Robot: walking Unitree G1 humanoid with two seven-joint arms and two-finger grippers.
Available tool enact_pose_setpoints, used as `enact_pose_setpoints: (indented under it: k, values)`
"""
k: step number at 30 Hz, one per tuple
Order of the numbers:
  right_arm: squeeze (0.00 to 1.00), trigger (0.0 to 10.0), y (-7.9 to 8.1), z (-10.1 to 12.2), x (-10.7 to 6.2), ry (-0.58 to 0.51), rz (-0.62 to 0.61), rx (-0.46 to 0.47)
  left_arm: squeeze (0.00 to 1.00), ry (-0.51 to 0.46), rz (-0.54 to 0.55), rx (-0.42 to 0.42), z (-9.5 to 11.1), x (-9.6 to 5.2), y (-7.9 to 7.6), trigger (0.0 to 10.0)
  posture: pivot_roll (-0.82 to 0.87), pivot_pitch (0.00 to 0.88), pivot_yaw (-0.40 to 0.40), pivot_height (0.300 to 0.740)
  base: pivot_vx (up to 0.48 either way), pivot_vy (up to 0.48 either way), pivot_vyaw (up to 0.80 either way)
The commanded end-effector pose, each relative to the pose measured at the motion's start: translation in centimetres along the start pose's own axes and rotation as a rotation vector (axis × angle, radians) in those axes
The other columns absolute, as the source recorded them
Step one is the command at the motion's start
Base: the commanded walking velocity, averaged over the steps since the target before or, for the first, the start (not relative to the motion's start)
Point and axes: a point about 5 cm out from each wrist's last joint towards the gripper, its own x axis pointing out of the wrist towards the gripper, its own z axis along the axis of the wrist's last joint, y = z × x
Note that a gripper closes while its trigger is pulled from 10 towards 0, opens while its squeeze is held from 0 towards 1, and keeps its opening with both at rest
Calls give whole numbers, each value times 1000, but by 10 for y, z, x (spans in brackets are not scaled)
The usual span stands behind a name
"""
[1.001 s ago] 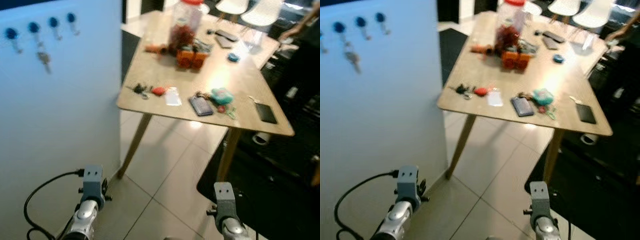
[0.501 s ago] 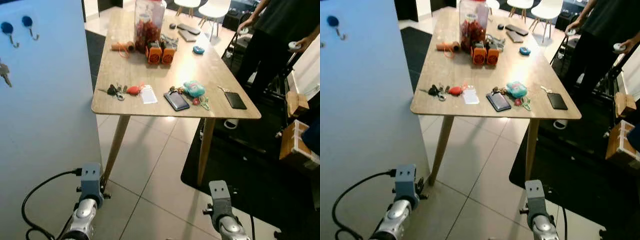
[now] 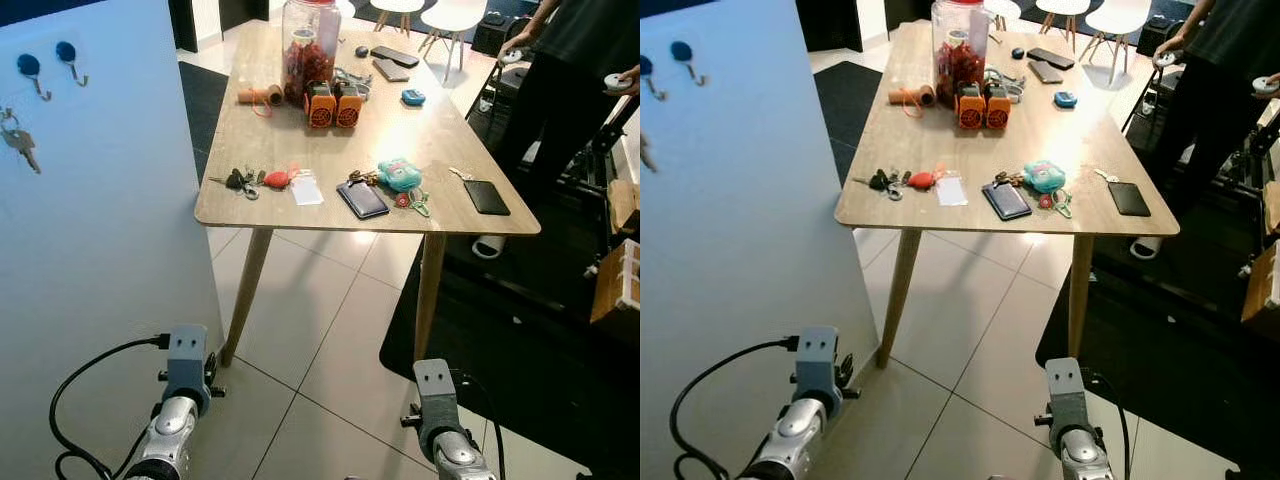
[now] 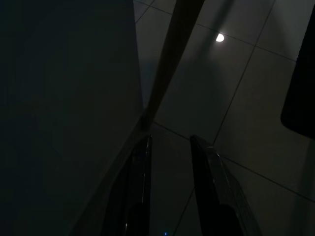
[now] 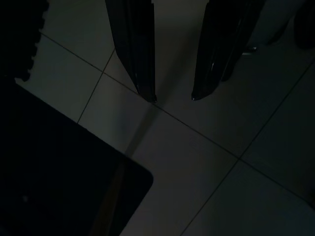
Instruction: Hang keys on a hook
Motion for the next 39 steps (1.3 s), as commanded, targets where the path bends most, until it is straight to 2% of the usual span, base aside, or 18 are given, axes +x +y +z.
enact_pose_setpoints:
  k: [1, 14, 35, 39]
  values:
    - [0, 10000, -3, -6, -2, 15, -12, 5, 0, 24, -14, 7, -4, 0, -6, 10000, 89, 23, -66, 740, 0, 0, 0]
    - [0, 10000, -6, -2, -1, 7, -3, -18, 0, 28, 1, -12, -4, 0, -8, 10000, 92, 24, -80, 740, 0, 0, 0]
    - [0, 10000, -6, -2, -1, 0, -1, -24, 0, 17, 18, -33, -2, 1, -5, 10000, 86, 25, -80, 740, 296, 0, 0]
    - [0, 10000, -6, -1, 0, -2, 1, -25, 0, 5, 19, -37, -1, 1, -4, 10000, 86, 26, -80, 740, 0, 0, 0]
